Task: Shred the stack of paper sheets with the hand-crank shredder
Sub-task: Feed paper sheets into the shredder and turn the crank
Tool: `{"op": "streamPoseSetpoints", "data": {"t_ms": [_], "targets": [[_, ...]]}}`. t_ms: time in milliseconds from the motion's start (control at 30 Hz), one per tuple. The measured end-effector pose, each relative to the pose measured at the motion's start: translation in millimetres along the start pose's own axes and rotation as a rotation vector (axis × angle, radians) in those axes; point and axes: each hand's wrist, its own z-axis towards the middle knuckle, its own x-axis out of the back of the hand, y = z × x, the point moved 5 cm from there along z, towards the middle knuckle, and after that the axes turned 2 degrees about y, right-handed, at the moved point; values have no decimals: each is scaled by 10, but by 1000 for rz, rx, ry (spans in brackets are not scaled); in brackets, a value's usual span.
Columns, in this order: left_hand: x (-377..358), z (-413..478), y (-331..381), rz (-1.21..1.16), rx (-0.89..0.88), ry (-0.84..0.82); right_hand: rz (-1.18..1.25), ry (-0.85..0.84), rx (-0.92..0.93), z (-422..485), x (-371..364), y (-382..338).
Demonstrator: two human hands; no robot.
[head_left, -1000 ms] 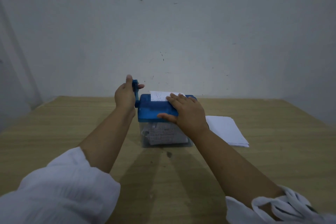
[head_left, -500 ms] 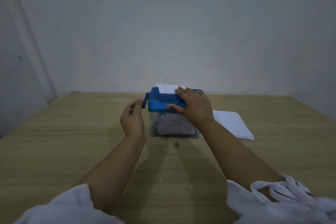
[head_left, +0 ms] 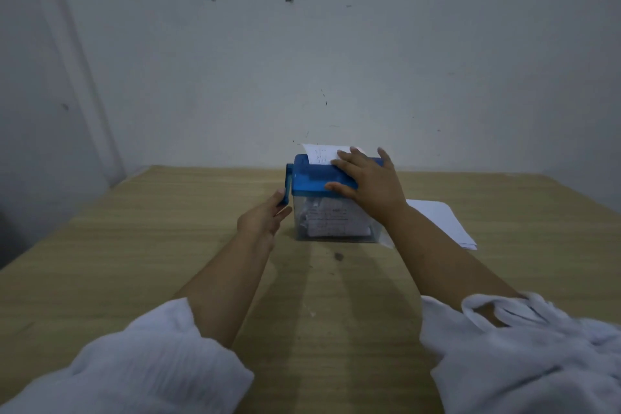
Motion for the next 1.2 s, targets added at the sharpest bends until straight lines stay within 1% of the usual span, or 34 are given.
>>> {"op": "streamPoseSetpoints", "data": {"t_ms": [100,167,267,367,467,600,733,967,1100,1133,1200], "targets": [[17,30,-18,-25,-8,12,67,91,64,-80,-3,-164],[10,48,-8,-23,-12,-7,135,120,38,-101,-30,-218],[27,74,-32,-14,-3,-25,89,139,-29,-57,-96,-247],[37,132,-114,-22,22,-43,61,256,-59,-18,-95,-281],[12,217,-173,-83,45,-62,48,349,-34,-8,-115,-270],[-14,357,-176,-14,74,-46,19,401,-16,26,-132,-230],[-7,519,-188,-21,93,-35,22,405,-12,43,-149,-223],[-93,640,-79,-163,113,78,45,372,-23,64,-155,-210],[-150,701,94,-29,93,186,72,354,-19,51,-158,-216],[-211,680,157,13,99,176,68,358,-20,51,-162,-218],[-360,622,302,129,155,96,65,365,-21,64,-161,-210]]}}
